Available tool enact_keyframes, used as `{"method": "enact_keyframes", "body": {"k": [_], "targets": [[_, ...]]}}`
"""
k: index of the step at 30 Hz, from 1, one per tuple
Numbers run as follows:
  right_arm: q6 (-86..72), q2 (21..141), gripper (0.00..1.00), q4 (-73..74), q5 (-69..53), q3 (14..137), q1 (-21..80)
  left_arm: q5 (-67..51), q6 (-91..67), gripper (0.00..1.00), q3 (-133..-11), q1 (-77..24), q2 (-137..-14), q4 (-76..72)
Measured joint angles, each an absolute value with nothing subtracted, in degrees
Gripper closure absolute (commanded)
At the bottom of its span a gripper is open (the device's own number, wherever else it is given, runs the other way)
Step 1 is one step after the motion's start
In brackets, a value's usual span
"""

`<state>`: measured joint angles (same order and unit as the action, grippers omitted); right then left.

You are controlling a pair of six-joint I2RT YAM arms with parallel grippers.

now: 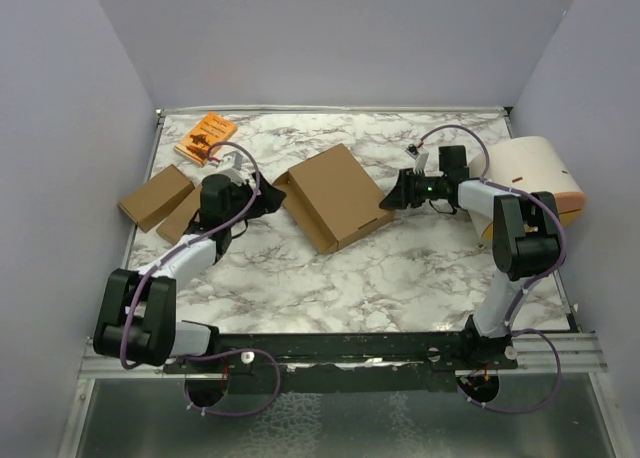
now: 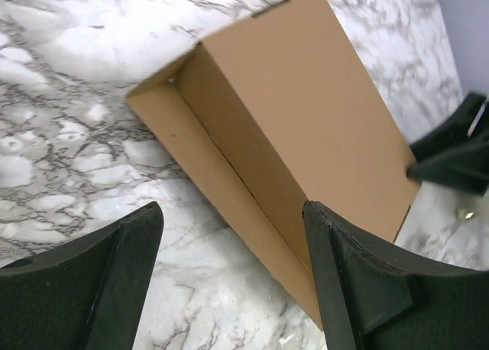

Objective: Fold the paper box

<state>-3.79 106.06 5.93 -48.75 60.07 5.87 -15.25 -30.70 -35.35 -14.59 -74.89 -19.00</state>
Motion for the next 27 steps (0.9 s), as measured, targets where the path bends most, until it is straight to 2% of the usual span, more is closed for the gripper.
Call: {"method": "enact_keyframes", "body": {"k": [6,12,20,27], "targets": [[-3.8,106.1,0.56,6.0,-48.8,60.2,5.9,-19.3,-44.1,0.12,-32.6,-6.9,-84.4,-31.3],[-3.8,106.2,0.56,6.0,-48.8,60.2,5.9,-20.5,-52.8,0.01,-31.4,-5.7,-97.0,-45.5],[-3.8,106.4,0.56,6.1,-48.9,60.4,5.9,-20.6,-59.4,0.01,-34.7,-5.7,-107.7,-58.8],[-3.8,106.7,0.56,6.2,-49.2,60.7,5.9,-20.6,-61.6,0.01,-39.5,-6.2,-112.2,-61.1]]}}
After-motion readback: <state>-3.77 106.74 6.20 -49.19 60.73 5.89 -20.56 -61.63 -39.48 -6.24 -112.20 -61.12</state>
